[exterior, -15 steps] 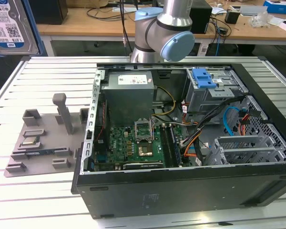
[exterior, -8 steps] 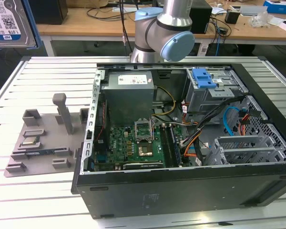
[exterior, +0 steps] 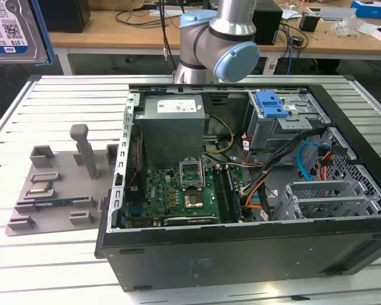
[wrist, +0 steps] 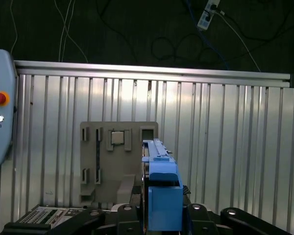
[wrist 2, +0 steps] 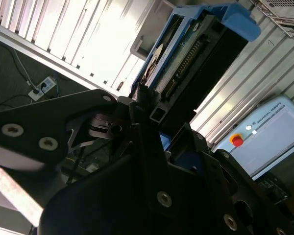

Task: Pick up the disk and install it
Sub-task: 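Pick up the disk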

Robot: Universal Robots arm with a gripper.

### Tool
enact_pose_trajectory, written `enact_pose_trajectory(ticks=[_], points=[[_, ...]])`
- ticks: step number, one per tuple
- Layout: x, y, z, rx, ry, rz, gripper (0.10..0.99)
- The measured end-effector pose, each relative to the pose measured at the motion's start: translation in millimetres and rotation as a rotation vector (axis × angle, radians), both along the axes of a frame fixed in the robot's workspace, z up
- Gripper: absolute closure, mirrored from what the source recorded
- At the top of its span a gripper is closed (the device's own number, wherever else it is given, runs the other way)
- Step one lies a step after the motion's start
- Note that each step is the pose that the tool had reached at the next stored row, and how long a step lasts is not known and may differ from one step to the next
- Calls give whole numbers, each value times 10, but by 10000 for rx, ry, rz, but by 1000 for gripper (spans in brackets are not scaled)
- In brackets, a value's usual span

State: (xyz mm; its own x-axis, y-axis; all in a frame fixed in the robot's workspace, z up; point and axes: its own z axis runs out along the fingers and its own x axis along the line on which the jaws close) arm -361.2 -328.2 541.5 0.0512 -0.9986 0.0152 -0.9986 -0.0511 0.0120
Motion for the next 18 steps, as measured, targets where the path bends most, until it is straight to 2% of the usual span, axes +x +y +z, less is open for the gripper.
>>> enact_pose_trajectory(ticks=[6, 18], points=[[169, 0, 0, -2, 0, 1, 718], [352, 0, 0, -1, 0, 0, 718]])
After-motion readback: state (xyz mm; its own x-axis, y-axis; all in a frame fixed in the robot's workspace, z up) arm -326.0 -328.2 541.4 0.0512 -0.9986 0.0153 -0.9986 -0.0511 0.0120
